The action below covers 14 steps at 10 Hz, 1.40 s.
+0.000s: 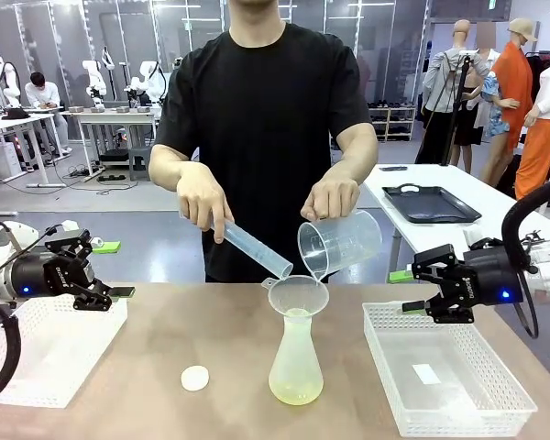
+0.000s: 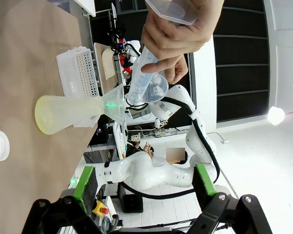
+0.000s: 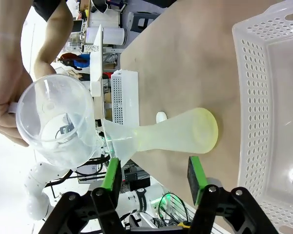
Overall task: Prepare the solutions needed for the experiment.
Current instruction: Once the solution is in the Big flask , pick up the Plastic Funnel and place it back into the right Organizing basket.
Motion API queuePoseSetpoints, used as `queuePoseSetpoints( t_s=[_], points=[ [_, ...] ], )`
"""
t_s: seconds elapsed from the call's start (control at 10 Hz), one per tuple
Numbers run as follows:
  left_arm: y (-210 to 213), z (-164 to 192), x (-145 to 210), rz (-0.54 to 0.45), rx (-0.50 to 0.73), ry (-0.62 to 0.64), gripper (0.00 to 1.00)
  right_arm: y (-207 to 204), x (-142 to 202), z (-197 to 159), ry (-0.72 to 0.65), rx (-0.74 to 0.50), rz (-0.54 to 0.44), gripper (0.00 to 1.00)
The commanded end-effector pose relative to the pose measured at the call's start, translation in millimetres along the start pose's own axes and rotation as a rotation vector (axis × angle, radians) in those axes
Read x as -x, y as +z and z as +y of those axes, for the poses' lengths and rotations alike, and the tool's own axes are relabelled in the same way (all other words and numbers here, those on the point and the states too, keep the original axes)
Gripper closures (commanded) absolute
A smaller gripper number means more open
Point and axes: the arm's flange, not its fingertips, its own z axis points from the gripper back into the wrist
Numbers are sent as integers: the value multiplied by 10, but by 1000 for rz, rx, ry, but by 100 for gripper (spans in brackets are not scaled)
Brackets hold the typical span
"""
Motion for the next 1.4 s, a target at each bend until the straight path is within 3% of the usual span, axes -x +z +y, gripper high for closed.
queuePoseSetpoints(
  t_s=[0.0,1.1,1.3],
  points=[
    [-14,-18,-11,-8,11,-4,0,-7,10,18,-13,0,7,31],
    [-14,-18,-11,-8,11,-4,0,-8,4,3,1,1,2,31],
    [-14,-18,-11,-8,11,-4,0,-106,-4,364,118,106,95,31]
  ],
)
